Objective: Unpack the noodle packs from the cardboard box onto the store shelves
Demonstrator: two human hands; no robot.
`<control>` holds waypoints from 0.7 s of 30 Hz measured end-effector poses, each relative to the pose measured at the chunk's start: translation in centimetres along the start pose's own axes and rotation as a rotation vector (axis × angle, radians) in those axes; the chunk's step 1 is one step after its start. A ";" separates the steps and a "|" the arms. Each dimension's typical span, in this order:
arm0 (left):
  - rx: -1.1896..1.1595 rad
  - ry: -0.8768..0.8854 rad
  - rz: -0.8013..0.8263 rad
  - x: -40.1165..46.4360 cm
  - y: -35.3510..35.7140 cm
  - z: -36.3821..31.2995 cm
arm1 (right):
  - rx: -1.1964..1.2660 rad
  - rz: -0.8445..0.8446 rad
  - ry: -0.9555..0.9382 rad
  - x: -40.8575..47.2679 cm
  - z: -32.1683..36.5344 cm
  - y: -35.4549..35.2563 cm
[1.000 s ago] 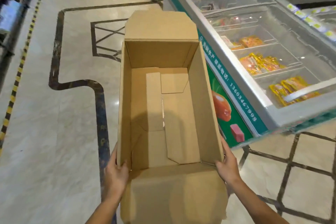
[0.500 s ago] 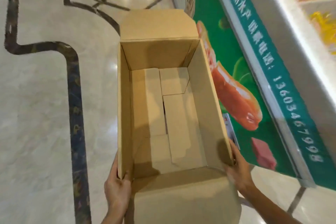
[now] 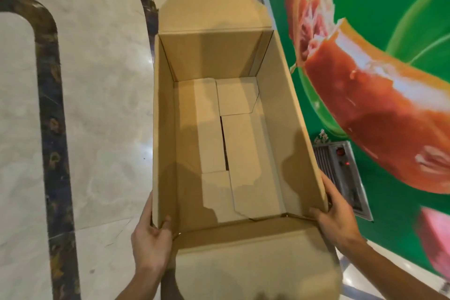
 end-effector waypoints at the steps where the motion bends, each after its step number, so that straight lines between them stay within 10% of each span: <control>1: -0.005 0.004 0.002 0.6 0.8 0.3 | 0.001 -0.004 0.001 0.8 -0.3 0.2; 21: 0.019 0.009 0.577 9.6 11.2 5.9 | -0.408 0.051 0.191 11.4 -7.3 2.9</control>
Point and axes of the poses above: each hand's wrist, its own x-axis towards the middle knuckle, its own y-axis out of the palm, z = x × y, the point moved 7 cm from there along x, towards the middle knuckle, and after that the axes turned 8 degrees about x, right-handed, at the moved point
